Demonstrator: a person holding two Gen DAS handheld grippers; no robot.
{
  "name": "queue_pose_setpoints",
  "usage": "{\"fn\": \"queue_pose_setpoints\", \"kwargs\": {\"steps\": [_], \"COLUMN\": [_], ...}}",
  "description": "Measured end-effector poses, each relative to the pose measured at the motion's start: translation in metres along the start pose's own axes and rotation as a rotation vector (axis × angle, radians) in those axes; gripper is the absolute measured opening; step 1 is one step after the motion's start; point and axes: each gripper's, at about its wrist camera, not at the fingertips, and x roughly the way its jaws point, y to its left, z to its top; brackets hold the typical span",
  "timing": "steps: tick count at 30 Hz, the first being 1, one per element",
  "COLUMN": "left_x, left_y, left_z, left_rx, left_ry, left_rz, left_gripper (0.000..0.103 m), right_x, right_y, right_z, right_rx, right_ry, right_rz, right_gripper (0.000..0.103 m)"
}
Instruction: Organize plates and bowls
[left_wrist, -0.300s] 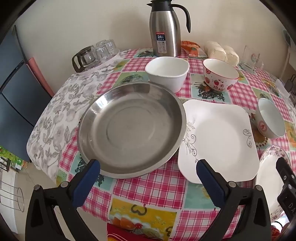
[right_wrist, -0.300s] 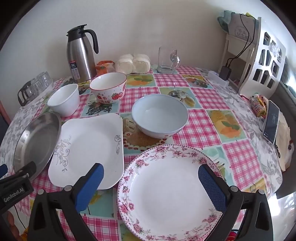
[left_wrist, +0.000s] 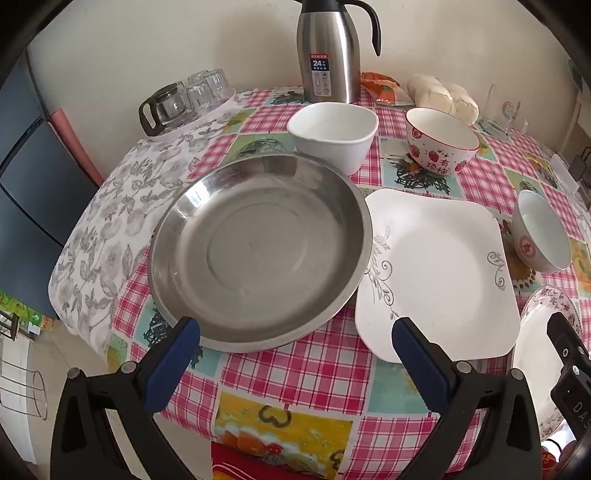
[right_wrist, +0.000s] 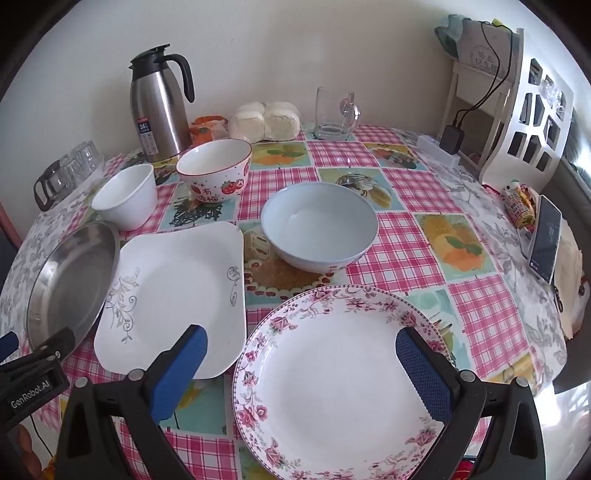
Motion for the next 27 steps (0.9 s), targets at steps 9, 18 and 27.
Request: {"fn": "queue_pose_setpoints", "kwargs": {"steps": [9,18,27], "left_x": [0.0018,0.0008,-0.0008], "left_y": [0.0039,0.0007,0.0013], "left_z": [-0.0015,-0.0001,0.0009], "left_rx": [-0.004,-0.004,-0.003], "left_ry": [0.009,0.006,0.004], "left_rz": [0.009,0.014,0.016], "left_gripper": [0.103,0.103,0.103], "right_x": [0.0005,-0.0011,-0.0017], "right_y": [0.0024,0.0023,0.0042], "right_z": [0.0013,0.0025,0.0026], "right_rx": [-0.020,-0.024,-0.035], "right_ry": [0.006,0.003,-0.002], "right_rz": [0.002,-0.002,-0.004], "right_gripper": [0.103,0.103,0.103]}}
